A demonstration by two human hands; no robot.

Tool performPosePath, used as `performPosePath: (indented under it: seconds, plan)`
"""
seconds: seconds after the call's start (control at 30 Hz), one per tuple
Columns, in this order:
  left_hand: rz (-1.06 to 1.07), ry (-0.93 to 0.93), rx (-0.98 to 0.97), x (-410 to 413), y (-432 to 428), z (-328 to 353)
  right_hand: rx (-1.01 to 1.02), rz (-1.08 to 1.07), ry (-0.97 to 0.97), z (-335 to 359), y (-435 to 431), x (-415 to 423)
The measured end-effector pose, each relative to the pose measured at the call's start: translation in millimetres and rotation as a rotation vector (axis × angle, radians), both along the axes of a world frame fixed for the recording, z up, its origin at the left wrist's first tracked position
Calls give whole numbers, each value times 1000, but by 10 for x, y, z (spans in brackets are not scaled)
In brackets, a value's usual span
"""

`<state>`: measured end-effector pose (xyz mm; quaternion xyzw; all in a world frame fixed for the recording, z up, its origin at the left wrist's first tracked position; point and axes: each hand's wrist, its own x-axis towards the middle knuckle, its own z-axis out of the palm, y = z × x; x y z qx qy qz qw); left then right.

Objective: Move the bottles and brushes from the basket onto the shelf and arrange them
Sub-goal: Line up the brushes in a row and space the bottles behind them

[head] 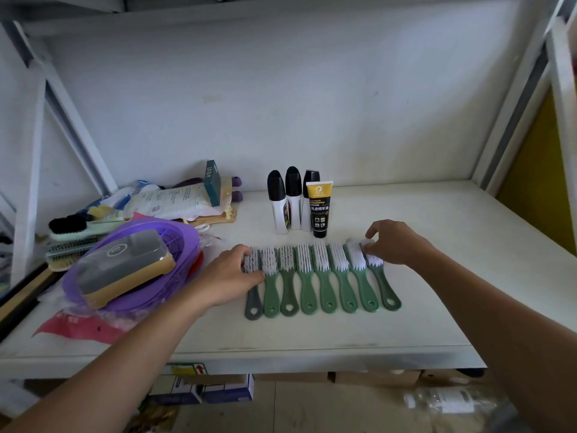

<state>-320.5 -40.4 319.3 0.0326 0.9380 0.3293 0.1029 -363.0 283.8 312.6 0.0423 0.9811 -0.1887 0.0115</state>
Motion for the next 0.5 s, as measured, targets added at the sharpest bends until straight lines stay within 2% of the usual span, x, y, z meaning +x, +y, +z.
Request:
performPosePath:
  seconds: [0.5]
  plan:
    - [-53, 23, 20, -52, 217, -65, 11, -24, -29, 8, 273, 28]
